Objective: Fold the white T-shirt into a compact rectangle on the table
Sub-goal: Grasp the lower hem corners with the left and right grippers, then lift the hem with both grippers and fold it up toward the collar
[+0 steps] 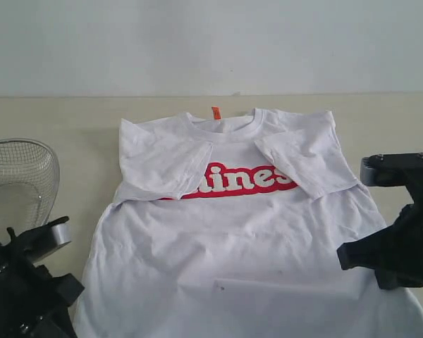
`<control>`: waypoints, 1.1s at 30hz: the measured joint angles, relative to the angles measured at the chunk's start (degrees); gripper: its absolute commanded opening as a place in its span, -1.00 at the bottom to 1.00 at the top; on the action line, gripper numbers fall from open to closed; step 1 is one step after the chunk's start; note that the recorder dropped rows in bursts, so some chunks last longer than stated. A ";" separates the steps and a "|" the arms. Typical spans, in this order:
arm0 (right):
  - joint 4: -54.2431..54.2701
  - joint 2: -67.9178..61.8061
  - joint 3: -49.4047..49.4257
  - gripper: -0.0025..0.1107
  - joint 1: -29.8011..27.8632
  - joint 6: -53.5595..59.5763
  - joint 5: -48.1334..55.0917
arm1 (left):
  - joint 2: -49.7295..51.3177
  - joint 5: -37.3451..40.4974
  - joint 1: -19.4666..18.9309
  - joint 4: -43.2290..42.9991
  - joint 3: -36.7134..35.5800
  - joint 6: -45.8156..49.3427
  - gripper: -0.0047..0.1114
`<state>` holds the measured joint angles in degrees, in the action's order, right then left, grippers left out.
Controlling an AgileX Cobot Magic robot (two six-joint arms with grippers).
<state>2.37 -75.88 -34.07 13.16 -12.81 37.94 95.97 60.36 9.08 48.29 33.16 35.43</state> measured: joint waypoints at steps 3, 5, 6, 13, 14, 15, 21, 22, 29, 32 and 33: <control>0.00 0.00 0.00 -0.96 0.00 0.14 0.07 | 0.00 0.40 0.00 1.79 0.00 2.57 -0.84; 0.00 0.00 0.00 -0.96 0.00 0.14 0.15 | 0.00 1.19 0.00 2.40 0.00 3.71 -0.84; 0.00 0.00 0.00 -0.96 0.00 0.14 0.15 | 0.00 1.47 0.00 2.51 0.00 4.14 -0.84; 0.00 0.00 0.00 -0.96 0.00 0.24 0.22 | 0.00 1.97 0.00 2.77 0.00 5.30 -0.55; 0.00 0.00 0.00 -0.96 0.00 0.24 0.22 | 0.00 2.35 0.00 2.77 0.00 5.30 -0.46; 0.00 0.00 0.00 -0.96 0.00 0.24 0.22 | 0.00 2.52 0.00 2.77 0.00 5.30 -0.36; 0.00 0.00 0.00 -0.96 0.00 0.35 -0.07 | 0.00 2.77 0.00 2.39 0.00 1.78 -0.09; 0.00 0.00 0.00 -0.96 0.00 0.35 -0.08 | 0.00 2.77 0.00 2.22 0.00 1.25 -0.09; 0.00 0.00 0.00 -0.96 0.00 0.35 -0.74 | 0.00 -1.98 0.00 1.74 -0.08 0.45 -0.09; 0.00 0.00 0.00 -0.96 0.00 0.35 -0.95 | 0.32 -3.33 0.00 1.74 -0.08 0.35 -0.09; 0.00 0.00 0.00 -0.96 0.00 0.35 -0.98 | 0.79 -3.46 0.00 1.74 -0.08 0.35 -0.09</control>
<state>2.37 -75.88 -34.07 13.16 -12.45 36.96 96.76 56.90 9.08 50.03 33.07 35.78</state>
